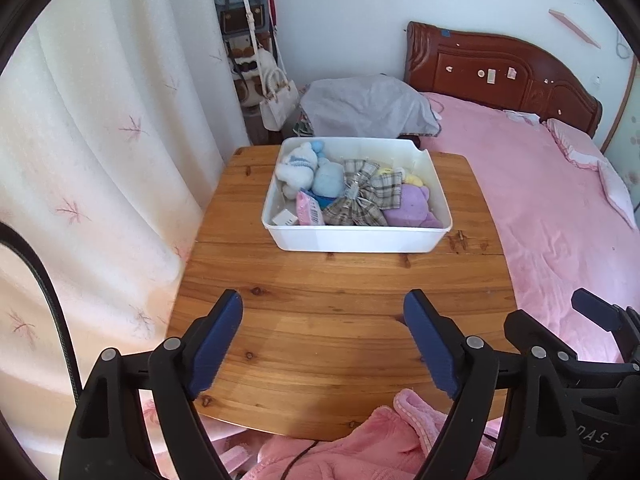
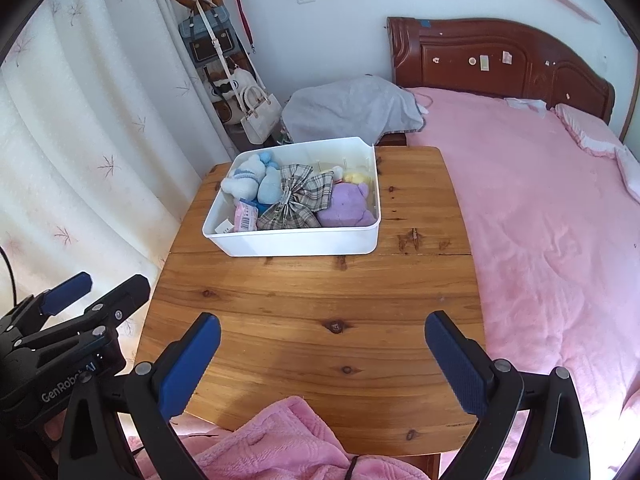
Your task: Organize objects
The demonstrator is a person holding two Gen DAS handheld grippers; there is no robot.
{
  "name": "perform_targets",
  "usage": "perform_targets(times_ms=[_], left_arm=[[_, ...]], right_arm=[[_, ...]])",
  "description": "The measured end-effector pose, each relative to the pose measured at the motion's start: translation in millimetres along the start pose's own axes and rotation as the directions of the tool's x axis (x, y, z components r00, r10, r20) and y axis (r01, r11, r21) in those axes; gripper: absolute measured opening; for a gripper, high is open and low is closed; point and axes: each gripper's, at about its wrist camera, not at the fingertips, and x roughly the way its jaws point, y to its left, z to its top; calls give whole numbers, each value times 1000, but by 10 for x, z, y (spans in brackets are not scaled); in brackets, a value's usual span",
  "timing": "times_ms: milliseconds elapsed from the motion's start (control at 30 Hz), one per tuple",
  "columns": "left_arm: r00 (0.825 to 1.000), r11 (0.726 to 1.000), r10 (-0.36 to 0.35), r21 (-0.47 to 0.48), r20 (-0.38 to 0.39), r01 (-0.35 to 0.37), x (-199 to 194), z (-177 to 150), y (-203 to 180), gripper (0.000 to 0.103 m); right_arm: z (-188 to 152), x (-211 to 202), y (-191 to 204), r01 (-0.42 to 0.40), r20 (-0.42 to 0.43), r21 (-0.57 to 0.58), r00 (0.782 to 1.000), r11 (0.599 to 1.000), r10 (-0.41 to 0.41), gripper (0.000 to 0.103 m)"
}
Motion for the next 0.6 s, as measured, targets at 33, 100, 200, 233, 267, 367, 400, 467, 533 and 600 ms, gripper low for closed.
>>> perform_targets(times_ms=[33,100,200,233,267,367,400,467,533,600], left_arm=[[1000,1000,7,-1,7,-7,-18,2,5,87],[1000,1000,9,-11,11,-9,-37,-7,28,90],[999,999,32,-27,22,-32,-66,-35,70,93],[999,999,39,-31,25,-38,-79,-44,76,95],[998,998,48,-36,27,-47,-86,-54,88,96],[998,997,62,-44,28,-61,-95,-75,109,97],[997,997,68,-45,26,-67,-95,-86,113,97],[997,997,72,-44,22,-71,-95,-104,125,97],[996,996,83,-39,21,-82,-99,-119,127,97],[996,995,89,-38,23,-88,-107,-132,133,97]], right_arm=[[1,-3,-3,0,1,1,1000,1000,0,102],[6,-6,-16,6,5,6,1000,1000,-6,102],[2,-13,-3,8,10,2,1000,1000,-8,103],[4,-11,-4,9,11,-2,1000,1000,-9,102],[-3,-14,11,11,12,-7,1000,1000,-10,103],[-18,-24,57,11,12,-26,1000,1000,-11,103],[-25,-26,69,11,12,-29,1000,1000,-11,103],[-36,-34,87,15,15,-30,1000,999,-14,103],[-45,-43,92,17,19,-29,1000,999,-16,103],[-50,-44,99,15,16,-31,1000,999,-15,103]])
